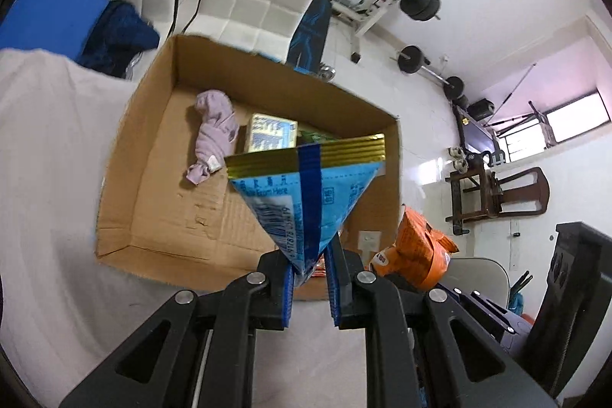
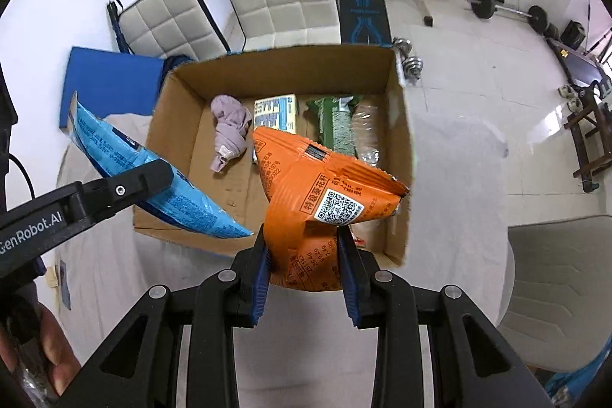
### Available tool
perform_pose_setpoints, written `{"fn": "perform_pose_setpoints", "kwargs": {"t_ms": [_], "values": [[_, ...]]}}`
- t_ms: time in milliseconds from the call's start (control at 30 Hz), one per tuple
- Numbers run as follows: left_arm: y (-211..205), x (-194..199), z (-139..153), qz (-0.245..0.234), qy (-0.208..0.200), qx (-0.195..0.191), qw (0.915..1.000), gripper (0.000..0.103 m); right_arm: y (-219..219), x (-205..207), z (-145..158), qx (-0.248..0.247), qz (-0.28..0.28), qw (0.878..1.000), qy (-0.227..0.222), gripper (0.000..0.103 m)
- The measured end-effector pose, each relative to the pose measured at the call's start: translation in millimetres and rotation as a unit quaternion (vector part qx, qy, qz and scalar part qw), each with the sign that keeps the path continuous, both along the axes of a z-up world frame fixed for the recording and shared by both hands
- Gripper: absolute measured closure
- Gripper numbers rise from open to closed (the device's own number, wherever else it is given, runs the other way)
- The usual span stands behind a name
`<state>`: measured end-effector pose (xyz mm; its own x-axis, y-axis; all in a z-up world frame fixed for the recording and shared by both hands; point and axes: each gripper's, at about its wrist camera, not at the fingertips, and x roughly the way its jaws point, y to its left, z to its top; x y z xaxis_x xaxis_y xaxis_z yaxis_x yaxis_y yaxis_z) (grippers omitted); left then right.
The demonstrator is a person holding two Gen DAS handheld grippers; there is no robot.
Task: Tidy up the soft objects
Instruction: 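Carry both items over the box and release them inside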
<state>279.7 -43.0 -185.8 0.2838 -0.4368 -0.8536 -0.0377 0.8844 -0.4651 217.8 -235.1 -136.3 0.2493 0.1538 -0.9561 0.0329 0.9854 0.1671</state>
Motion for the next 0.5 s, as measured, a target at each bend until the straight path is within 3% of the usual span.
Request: {"fn": "perform_pose_setpoints", "kwargs": {"t_ms": [167, 500], "values": [[14, 15, -37, 0.023, 0.040, -0.013, 0.9989, 0.091, 11, 22, -37, 0.001, 0.013, 0.999, 0.031, 0.069], [28, 31, -91, 0.037, 0.081, 0.008, 0.9959, 0.091, 44, 59, -106, -0.008, 0.057, 0.995, 0.085, 0.069]]}}
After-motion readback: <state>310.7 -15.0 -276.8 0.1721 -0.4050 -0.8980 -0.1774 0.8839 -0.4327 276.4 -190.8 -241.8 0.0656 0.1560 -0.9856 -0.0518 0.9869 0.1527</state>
